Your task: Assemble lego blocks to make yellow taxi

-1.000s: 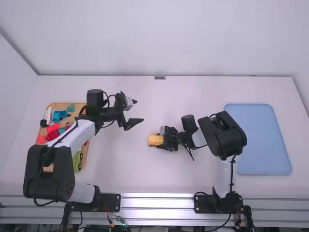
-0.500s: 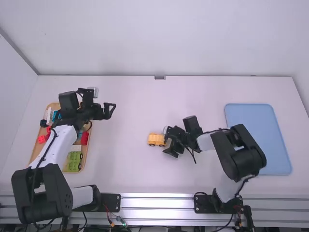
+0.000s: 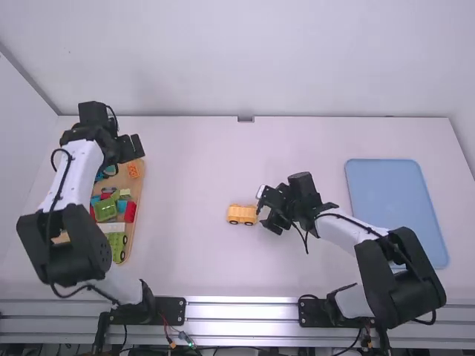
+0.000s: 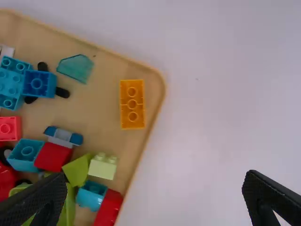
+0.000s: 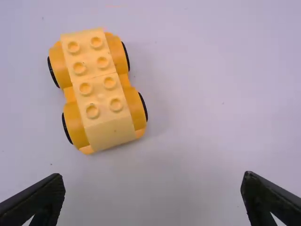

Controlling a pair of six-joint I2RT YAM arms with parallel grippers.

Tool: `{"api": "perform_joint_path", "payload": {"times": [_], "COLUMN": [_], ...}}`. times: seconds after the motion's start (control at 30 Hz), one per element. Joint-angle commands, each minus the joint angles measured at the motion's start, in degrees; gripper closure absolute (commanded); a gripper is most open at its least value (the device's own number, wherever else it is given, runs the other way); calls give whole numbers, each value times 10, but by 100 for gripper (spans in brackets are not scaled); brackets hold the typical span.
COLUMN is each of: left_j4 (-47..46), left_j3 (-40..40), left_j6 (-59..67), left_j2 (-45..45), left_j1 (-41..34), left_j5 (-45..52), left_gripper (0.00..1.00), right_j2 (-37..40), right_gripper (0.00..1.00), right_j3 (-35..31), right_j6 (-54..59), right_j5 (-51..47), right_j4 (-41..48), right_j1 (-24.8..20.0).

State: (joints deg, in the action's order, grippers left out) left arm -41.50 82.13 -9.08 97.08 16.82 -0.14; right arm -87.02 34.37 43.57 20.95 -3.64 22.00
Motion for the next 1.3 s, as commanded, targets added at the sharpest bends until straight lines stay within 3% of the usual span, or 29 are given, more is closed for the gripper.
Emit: {"api": "perform_joint_path", "payload": {"times": [0.0, 0.2, 0.43, 0.5, 1.07, 1.27], "left_j4": [-36, -79, -74, -71, 33, 64], "left_j3": [66, 152, 158, 158, 75, 56], "left_j6": [-2, 2, 21, 27, 9, 9], "left_j2": [72, 185, 251, 268, 284, 284], "left_j1": [18, 31, 28, 27, 28, 27], "left_j5": [-23, -23, 1, 22, 21, 21], "left_gripper": [1, 2, 18, 27, 56, 60], "right_j2": [9, 9, 9, 9, 9, 9], "right_gripper": [1, 1, 1, 1, 1, 1], "right_j3": [-8, -8, -7, -7, -8, -7], "right_j6": [-3, 0, 0, 0, 0, -1], "right_j5": [-4, -4, -4, -4, -2, -2], "right_j4": [5, 5, 5, 5, 5, 7], "right_j1": [-3, -3, -3, -3, -2, -2]}}
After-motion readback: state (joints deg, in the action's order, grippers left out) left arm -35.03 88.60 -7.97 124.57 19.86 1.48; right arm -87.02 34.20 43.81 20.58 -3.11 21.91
